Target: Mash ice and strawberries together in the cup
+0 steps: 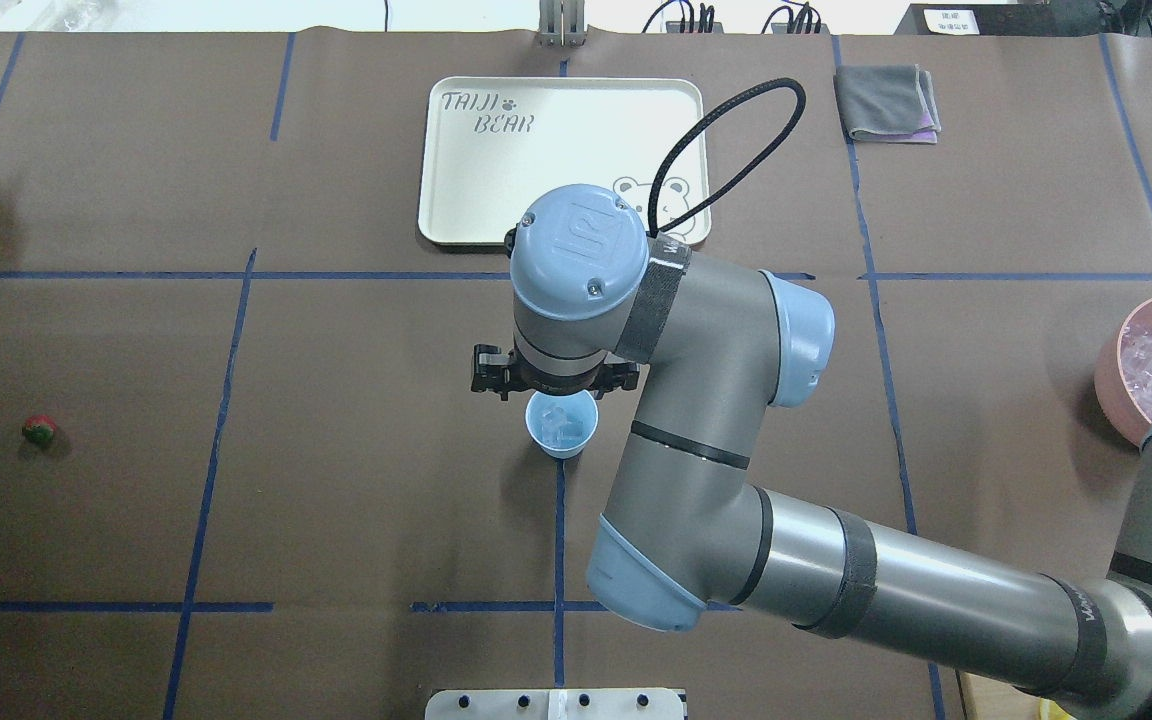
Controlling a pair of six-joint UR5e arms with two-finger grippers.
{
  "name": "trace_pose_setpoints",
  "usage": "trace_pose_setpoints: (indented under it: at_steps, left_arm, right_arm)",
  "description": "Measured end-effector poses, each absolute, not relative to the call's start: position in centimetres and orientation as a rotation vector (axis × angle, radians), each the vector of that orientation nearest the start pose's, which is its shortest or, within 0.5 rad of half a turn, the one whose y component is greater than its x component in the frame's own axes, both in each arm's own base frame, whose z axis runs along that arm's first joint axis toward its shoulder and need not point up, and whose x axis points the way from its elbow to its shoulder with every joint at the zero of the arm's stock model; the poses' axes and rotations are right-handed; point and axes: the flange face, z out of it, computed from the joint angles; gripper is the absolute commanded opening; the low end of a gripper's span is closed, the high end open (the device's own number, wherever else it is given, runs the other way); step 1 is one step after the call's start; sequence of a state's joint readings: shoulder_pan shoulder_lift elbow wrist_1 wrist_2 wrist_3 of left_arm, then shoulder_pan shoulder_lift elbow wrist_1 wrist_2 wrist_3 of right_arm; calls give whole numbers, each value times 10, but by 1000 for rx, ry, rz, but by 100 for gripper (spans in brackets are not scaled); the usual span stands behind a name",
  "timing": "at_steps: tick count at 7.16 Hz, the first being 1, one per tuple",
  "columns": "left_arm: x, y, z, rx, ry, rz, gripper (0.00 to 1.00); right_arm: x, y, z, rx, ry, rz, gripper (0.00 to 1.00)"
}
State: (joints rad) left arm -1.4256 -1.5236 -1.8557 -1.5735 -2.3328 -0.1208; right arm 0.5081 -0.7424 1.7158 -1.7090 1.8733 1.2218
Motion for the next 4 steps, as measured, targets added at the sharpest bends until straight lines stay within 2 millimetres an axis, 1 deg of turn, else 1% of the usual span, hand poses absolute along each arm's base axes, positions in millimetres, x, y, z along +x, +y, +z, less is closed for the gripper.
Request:
trace_pose_setpoints:
  at_steps: [1,2,4]
  left_arm:
    - [32,-478,539,122,784,99,100]
    - [56,-468,541,124,799,67,98]
    - [106,-439,551,128,825,-27,97]
  right_arm:
    - [-507,-430,119,102,-885,47,99]
    - [-469,-441,133,115,-896,62,99]
    - [-370,-472,175,132,-914,25,99]
